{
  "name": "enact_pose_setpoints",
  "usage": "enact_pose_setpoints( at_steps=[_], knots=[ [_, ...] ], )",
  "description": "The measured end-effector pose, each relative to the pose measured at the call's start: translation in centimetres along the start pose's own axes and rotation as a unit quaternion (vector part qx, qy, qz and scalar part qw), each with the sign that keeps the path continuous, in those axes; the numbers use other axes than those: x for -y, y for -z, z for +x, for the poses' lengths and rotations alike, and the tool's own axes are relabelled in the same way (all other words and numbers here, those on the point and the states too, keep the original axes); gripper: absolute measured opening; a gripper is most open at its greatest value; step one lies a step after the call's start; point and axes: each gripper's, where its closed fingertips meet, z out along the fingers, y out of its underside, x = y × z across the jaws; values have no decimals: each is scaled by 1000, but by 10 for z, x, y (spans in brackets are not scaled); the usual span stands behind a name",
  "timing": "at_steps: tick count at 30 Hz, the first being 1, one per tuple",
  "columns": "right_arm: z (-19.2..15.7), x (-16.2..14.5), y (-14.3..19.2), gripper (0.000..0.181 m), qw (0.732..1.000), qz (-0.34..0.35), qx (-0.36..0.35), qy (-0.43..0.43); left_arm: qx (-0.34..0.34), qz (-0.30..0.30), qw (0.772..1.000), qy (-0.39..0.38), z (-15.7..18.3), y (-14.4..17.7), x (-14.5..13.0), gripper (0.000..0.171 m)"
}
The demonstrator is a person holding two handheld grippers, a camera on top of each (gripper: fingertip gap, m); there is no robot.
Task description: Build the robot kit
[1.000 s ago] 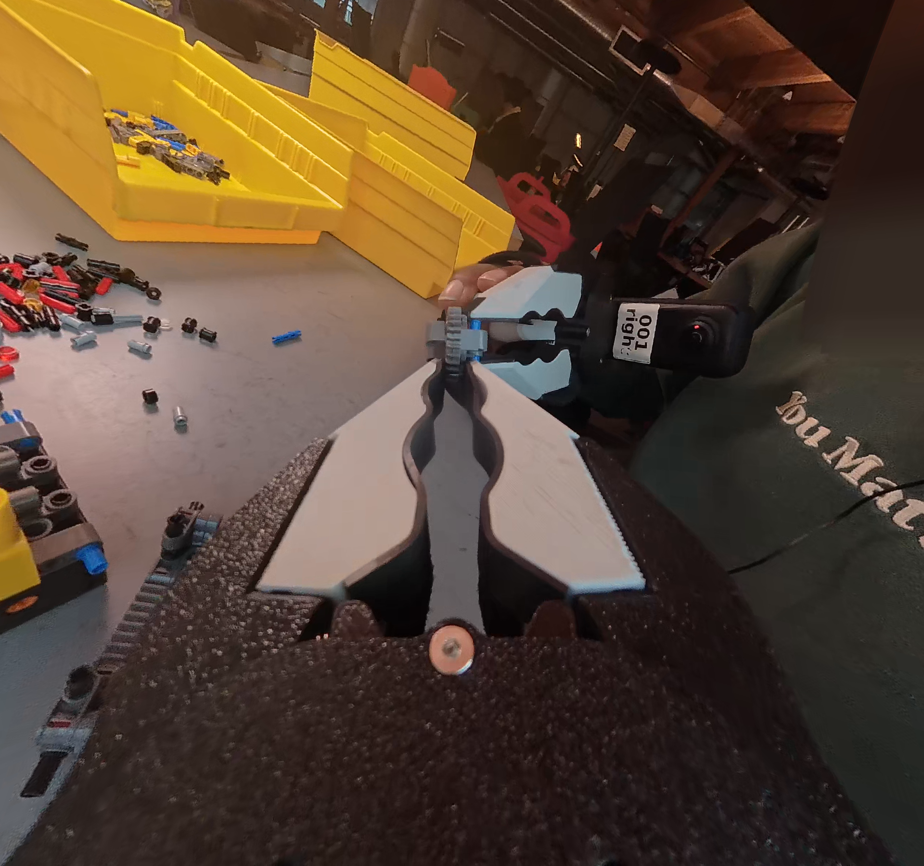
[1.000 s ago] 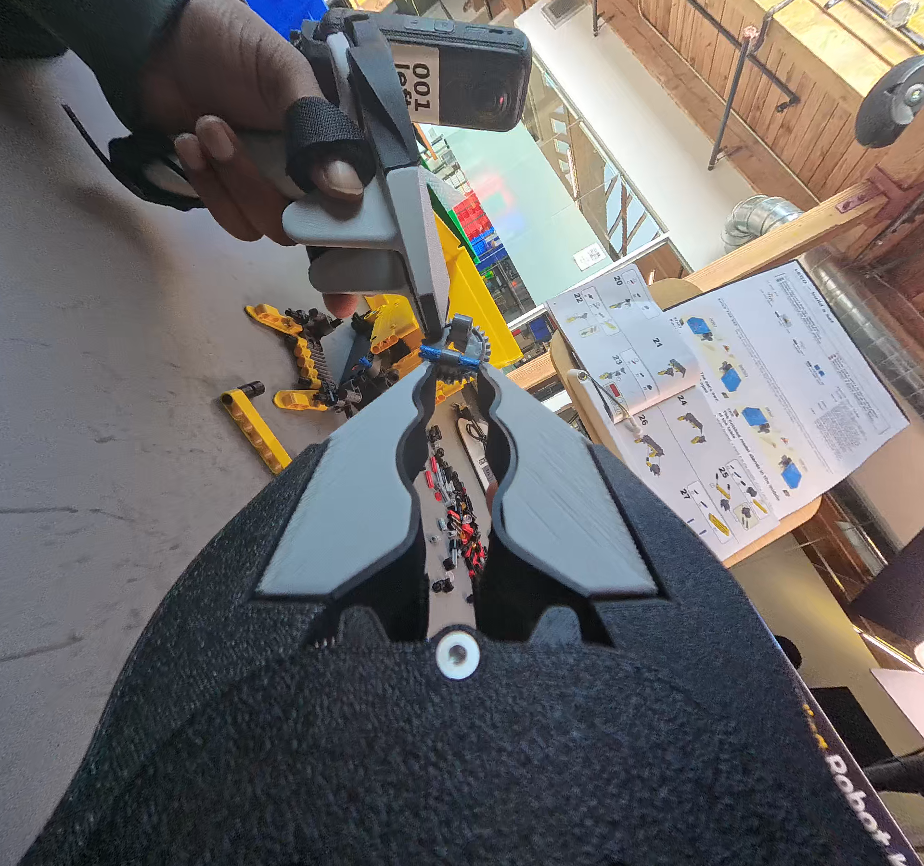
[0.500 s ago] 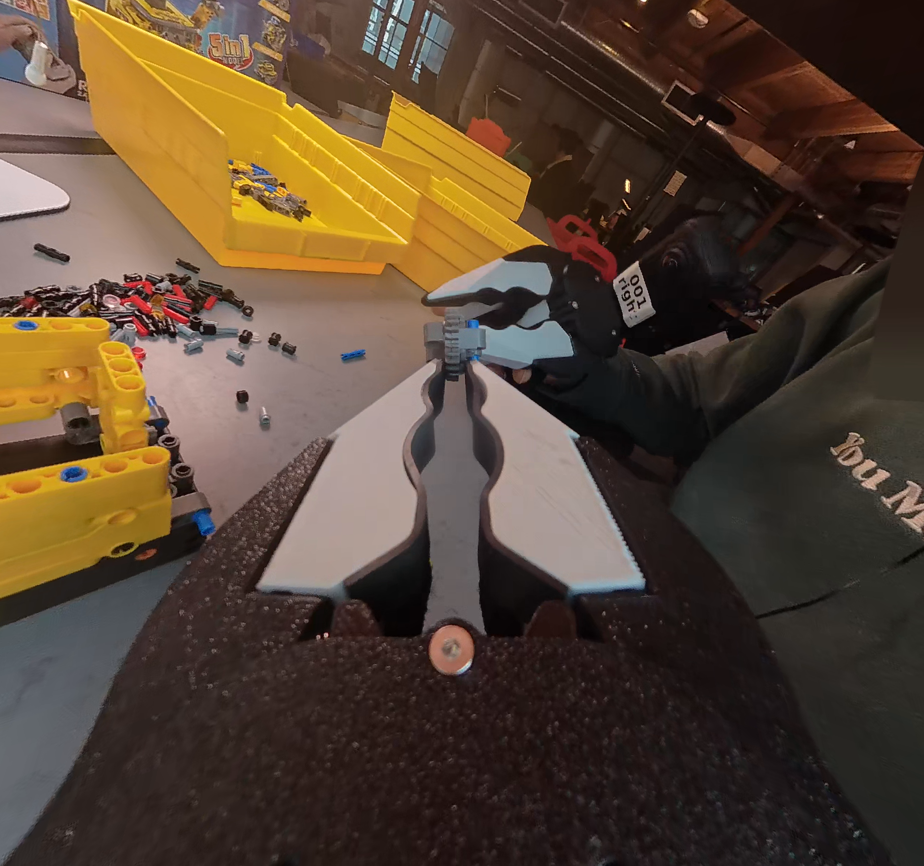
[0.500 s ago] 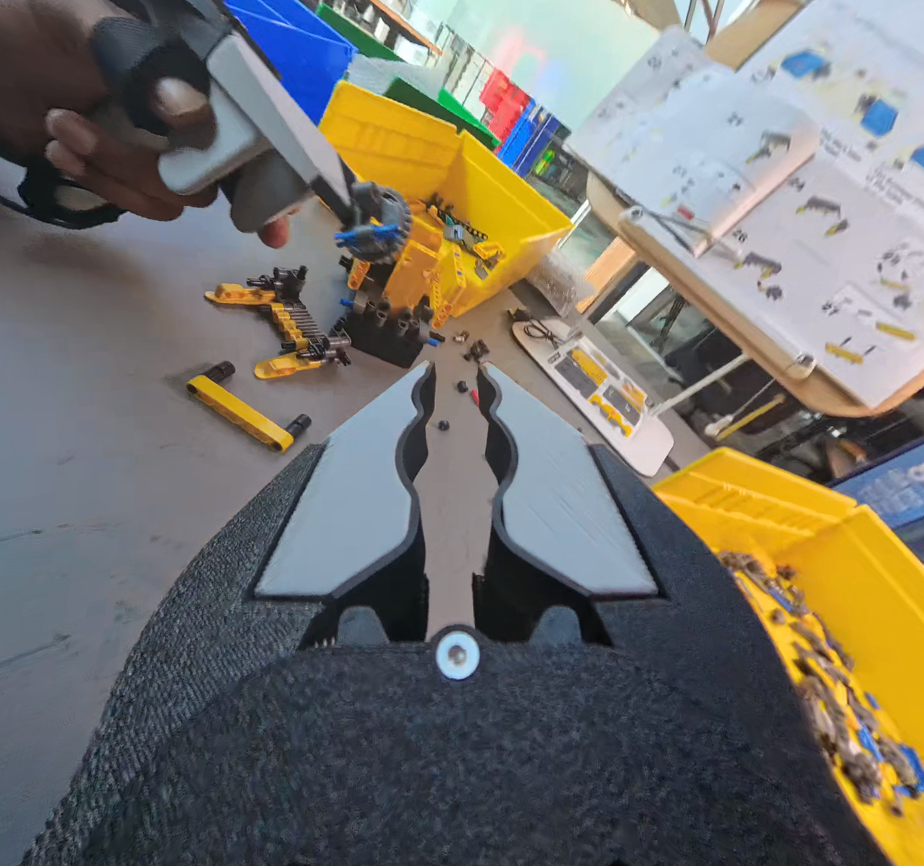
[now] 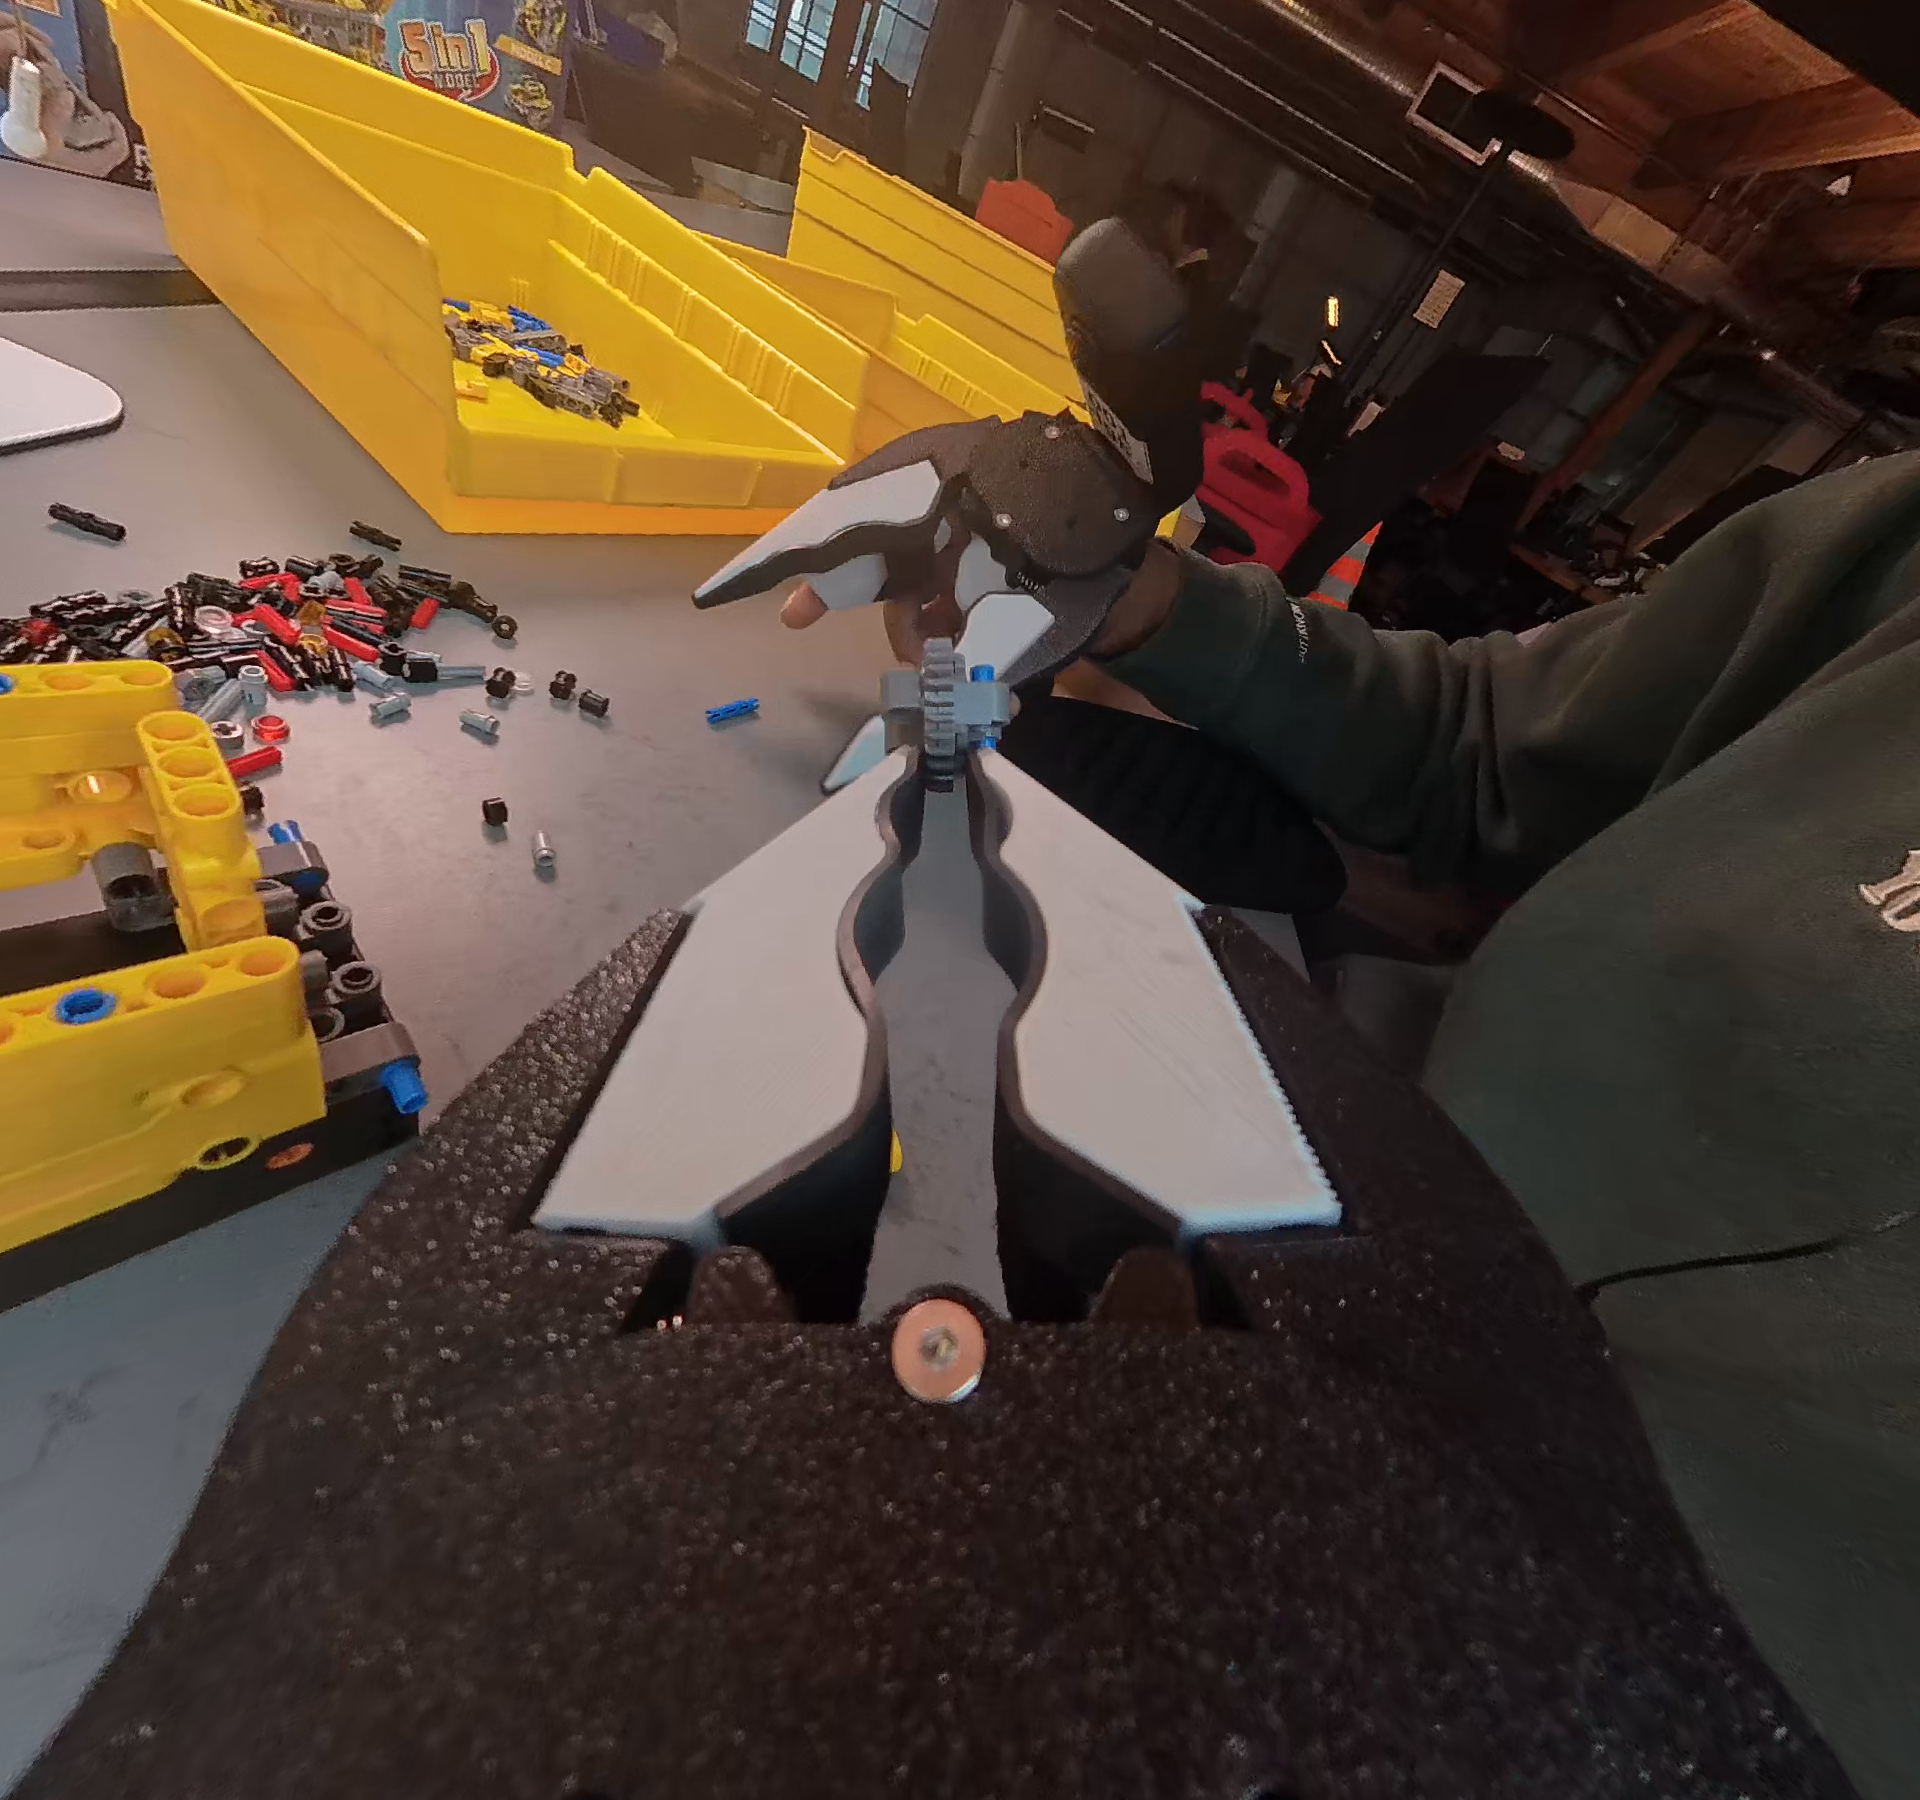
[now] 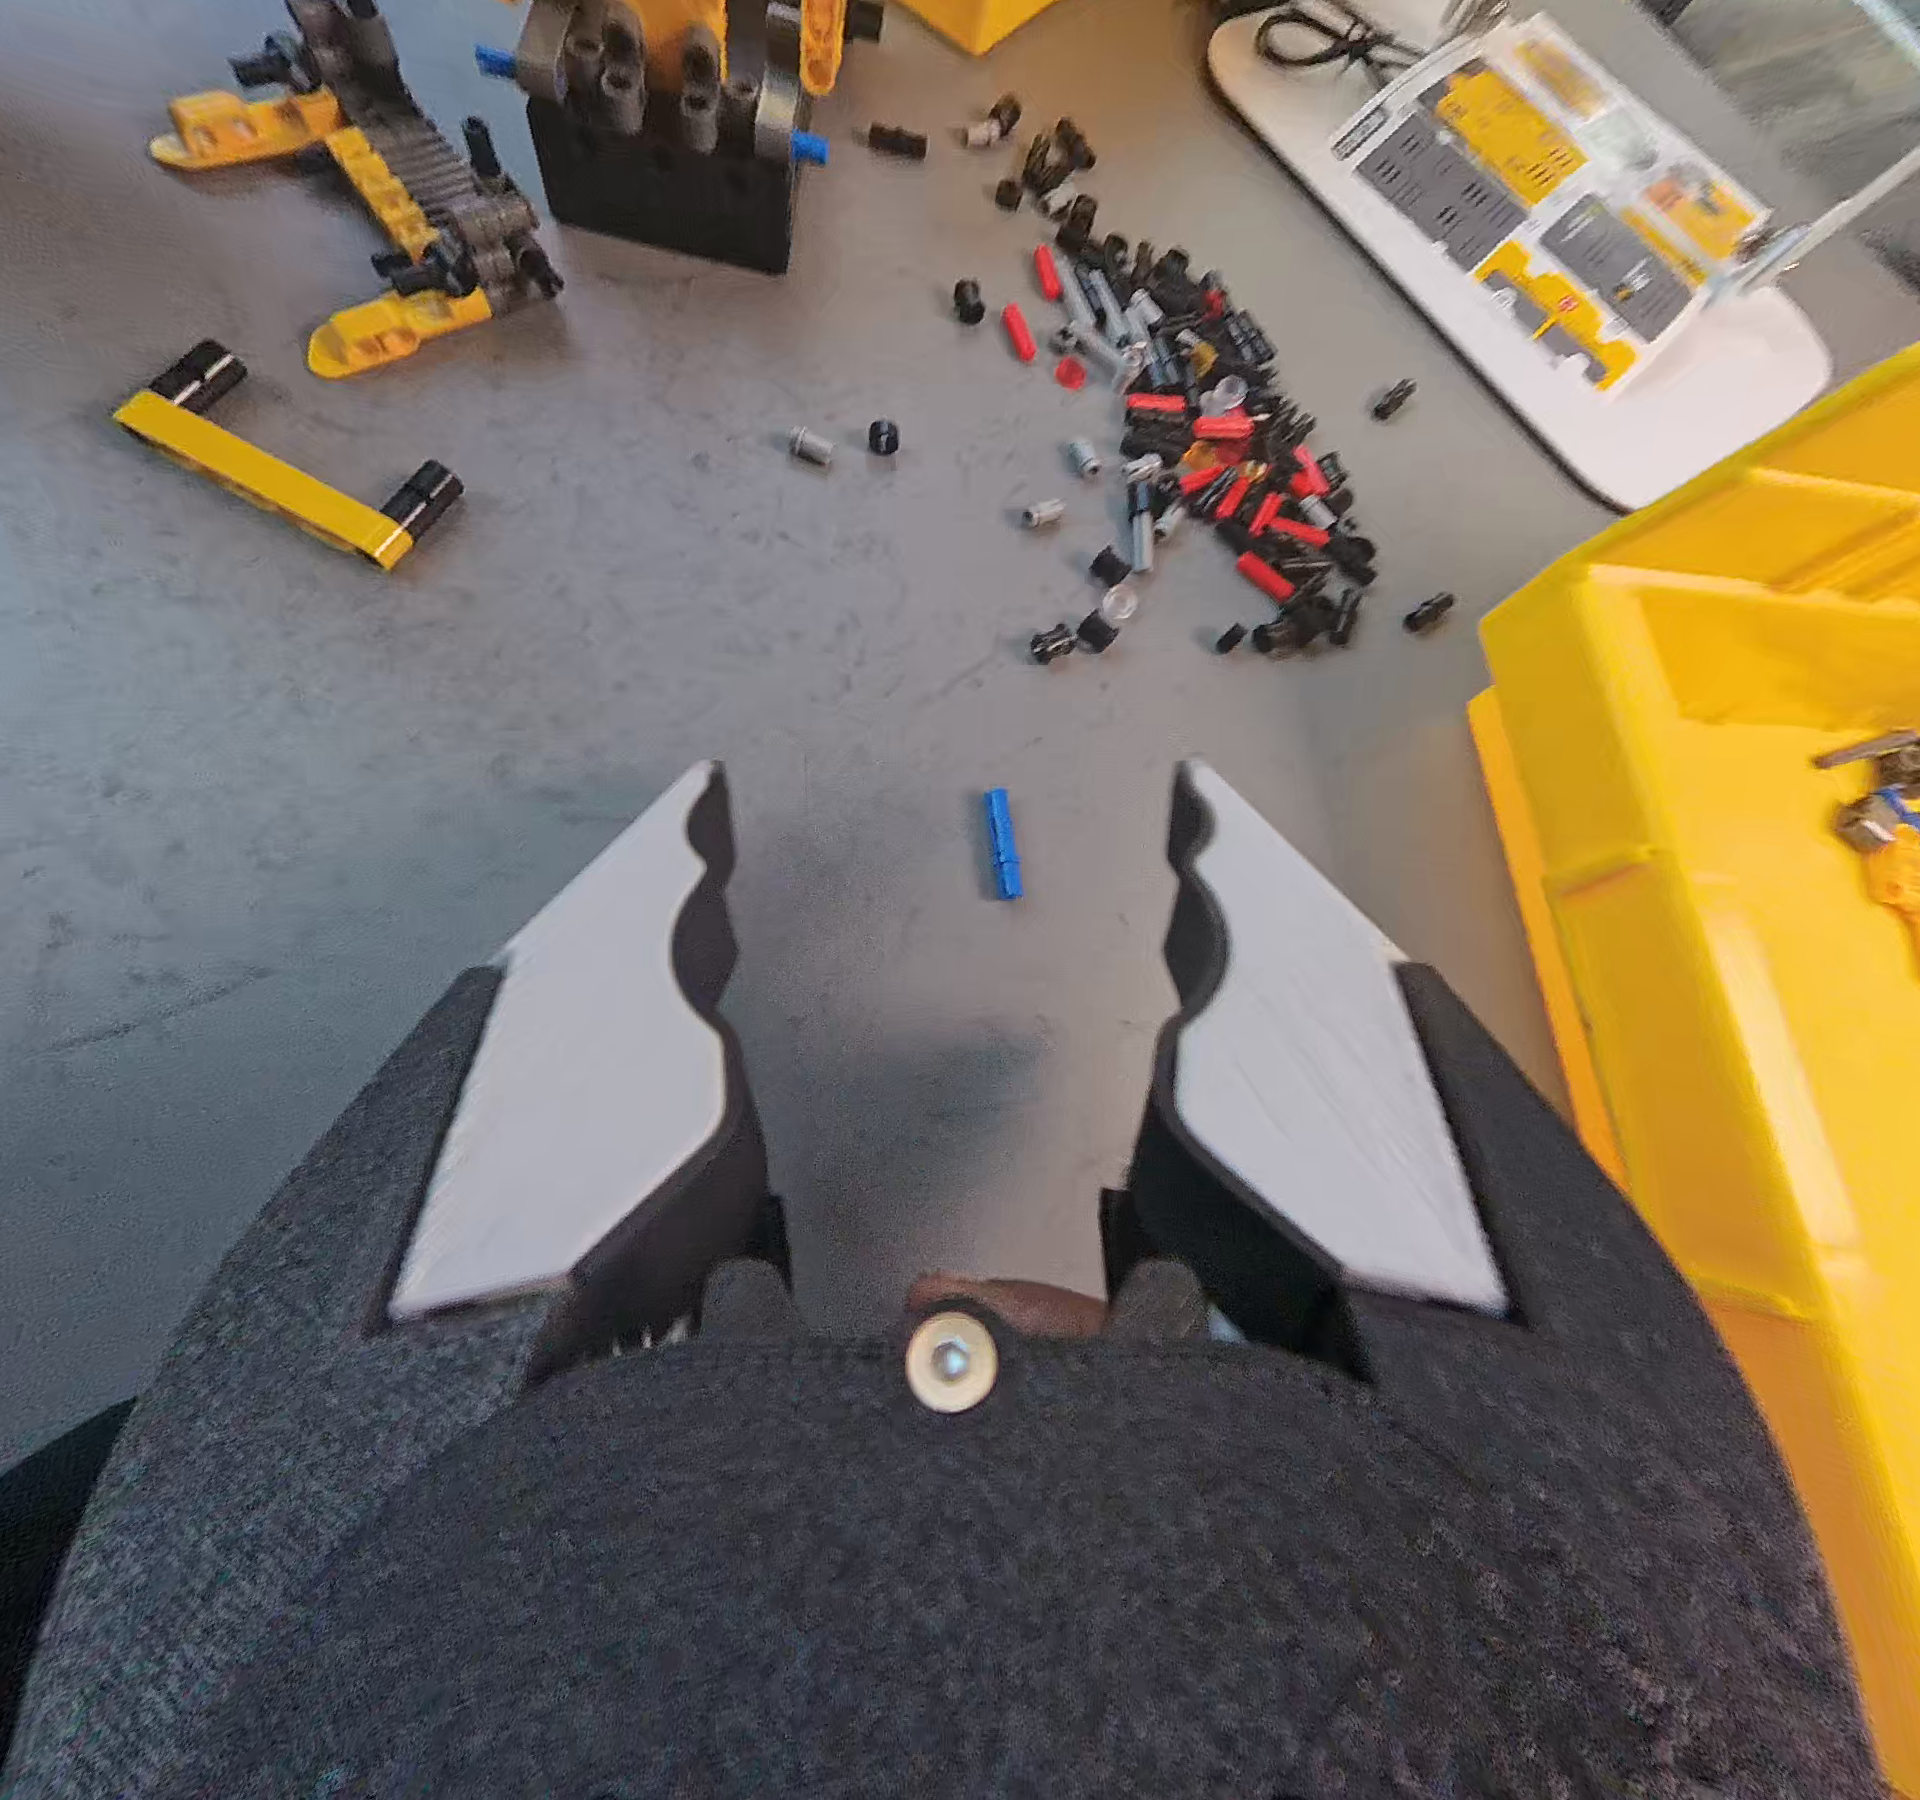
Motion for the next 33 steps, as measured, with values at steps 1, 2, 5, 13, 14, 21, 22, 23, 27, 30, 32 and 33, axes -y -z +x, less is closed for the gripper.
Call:
enact_pose_setpoints(
  at_steps=[1,2,5,13,14,21,22,23,27,30,32,33],
  knots=[
    [-6,-5,-3,103,1000,-13,12,4,1,-1,1000,-1,0,0,0,7],
    [-11,-7,-5,111,1000,-20,19,12,0,-3,1000,-2,0,-1,-1,7],
    [-16,-3,-6,114,1000,-9,20,23,-1,-7,1000,-2,0,-1,-3,7],
    [-7,6,1,34,999,29,19,-6,-1,-16,1000,-3,0,-3,-7,7],
    [-7,4,1,28,999,26,24,-10,0,-17,1000,-3,0,-3,-7,7],
    [13,-15,1,20,999,-18,10,-45,3,-23,1000,-1,-1,-4,-10,7],
    [12,-18,0,21,998,-28,22,-52,3,-24,1000,-1,-1,-4,-10,7],
    [11,-19,0,21,997,-36,31,-58,3,-25,1000,0,-2,-4,-11,7],
    [12,-24,-3,19,995,-55,52,-72,2,-28,1000,0,-1,-5,-12,7],
    [10,-26,-5,14,991,-68,75,-84,1,-31,1000,-3,-1,-5,-13,7],
    [11,-26,-5,12,989,-76,87,-90,-1,-32,999,-7,0,-5,-13,7],
    [11,-27,-5,11,989,-77,91,-86,-1,-33,999,-8,0,-5,-13,7]
  ],
)
